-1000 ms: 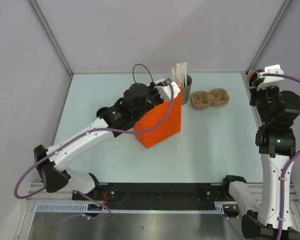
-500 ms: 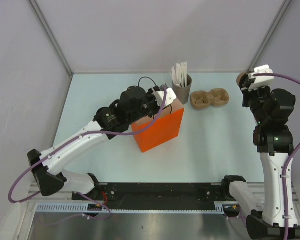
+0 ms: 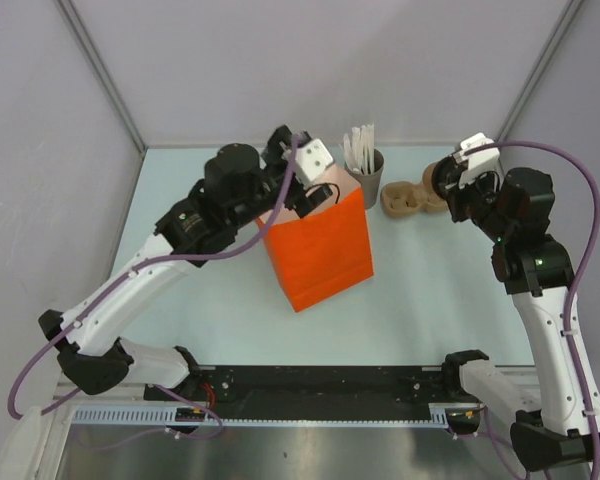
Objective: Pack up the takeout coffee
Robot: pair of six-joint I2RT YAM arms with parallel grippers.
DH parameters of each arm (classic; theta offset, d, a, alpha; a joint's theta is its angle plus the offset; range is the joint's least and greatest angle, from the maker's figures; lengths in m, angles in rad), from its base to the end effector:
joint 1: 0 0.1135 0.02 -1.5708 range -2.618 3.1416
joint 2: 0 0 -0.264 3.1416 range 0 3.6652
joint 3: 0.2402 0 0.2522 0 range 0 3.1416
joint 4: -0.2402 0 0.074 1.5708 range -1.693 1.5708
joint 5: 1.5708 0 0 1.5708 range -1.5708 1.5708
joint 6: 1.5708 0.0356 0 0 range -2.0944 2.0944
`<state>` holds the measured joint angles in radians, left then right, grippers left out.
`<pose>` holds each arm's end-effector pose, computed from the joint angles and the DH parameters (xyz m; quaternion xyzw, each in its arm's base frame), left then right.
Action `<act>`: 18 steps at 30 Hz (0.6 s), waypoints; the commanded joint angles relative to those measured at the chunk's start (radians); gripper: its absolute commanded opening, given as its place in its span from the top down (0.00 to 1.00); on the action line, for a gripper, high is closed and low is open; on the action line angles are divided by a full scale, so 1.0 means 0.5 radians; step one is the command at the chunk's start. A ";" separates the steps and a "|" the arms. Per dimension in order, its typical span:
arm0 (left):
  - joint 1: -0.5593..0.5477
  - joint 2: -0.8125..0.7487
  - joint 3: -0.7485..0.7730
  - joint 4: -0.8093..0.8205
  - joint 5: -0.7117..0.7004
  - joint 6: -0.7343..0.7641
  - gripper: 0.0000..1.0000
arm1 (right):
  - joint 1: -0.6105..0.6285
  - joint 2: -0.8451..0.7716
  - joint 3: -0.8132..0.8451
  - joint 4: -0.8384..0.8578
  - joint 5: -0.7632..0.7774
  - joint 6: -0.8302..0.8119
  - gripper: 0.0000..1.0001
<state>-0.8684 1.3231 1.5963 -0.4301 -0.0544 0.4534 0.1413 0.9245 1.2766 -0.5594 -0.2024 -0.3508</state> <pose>0.1844 -0.2149 0.4762 0.4526 0.6109 -0.1135 0.6396 0.1740 0.0320 0.4426 -0.2499 0.7337 0.0125 0.6317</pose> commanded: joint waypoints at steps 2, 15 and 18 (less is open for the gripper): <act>0.202 -0.140 0.145 0.087 0.014 0.004 0.09 | 0.104 0.062 0.140 -0.087 -0.196 0.066 1.00; 0.307 -0.076 0.096 0.194 0.118 -0.011 0.32 | 0.144 0.102 0.202 -0.084 -0.117 0.116 1.00; 0.313 -0.036 0.112 0.286 0.035 0.044 0.35 | 0.147 0.090 0.202 -0.075 -0.068 0.106 1.00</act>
<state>-0.7166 1.2884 1.6306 -0.3904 0.0200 0.4400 0.2123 0.9947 1.3357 -0.6205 -0.2840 -0.3069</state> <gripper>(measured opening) 0.672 0.107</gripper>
